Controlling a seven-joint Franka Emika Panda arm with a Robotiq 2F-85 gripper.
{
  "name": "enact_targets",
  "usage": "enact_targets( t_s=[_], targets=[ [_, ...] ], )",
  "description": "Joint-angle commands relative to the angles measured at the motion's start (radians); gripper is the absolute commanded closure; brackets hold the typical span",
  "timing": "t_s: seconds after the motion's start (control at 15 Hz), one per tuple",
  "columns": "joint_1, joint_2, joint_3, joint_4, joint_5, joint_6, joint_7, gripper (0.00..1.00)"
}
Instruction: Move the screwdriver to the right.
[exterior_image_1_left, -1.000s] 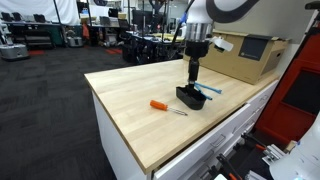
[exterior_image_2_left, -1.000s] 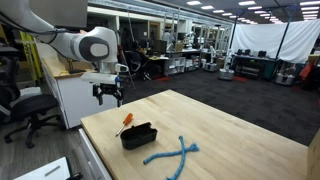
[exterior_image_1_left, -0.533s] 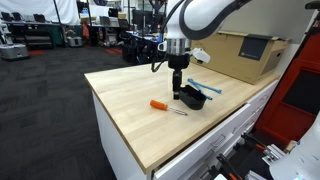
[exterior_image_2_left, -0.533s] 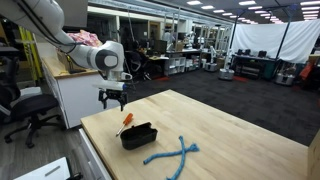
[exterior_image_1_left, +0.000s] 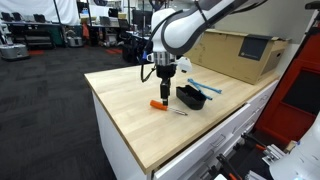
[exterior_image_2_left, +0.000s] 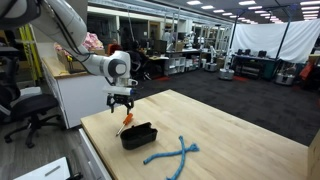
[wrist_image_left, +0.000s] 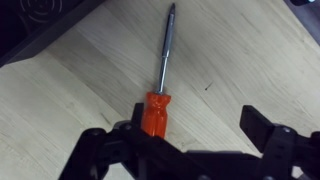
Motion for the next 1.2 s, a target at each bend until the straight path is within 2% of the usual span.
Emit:
enact_targets(
  t_s=[0.0, 0.07, 0.27, 0.33, 0.4, 0.47, 0.93, 1.13],
  targets=[
    [-0.018, 0.122, 0.009, 0.094, -0.053, -0.005, 0.018, 0.06],
    [-0.016, 0.144, 0.008, 0.111, -0.068, -0.008, 0.027, 0.09],
    [-0.015, 0.205, 0.011, 0.164, -0.081, -0.024, 0.029, 0.09],
    [-0.012, 0.221, 0.009, 0.179, -0.089, -0.030, 0.031, 0.34],
    [-0.011, 0.234, 0.009, 0.191, -0.093, -0.033, 0.032, 0.34],
    [-0.011, 0.247, 0.008, 0.203, -0.097, -0.035, 0.033, 0.39],
    [-0.025, 0.255, 0.001, 0.219, -0.096, -0.042, 0.043, 0.90],
    [-0.040, 0.190, 0.007, 0.188, -0.075, -0.051, 0.049, 0.91]
  ],
)
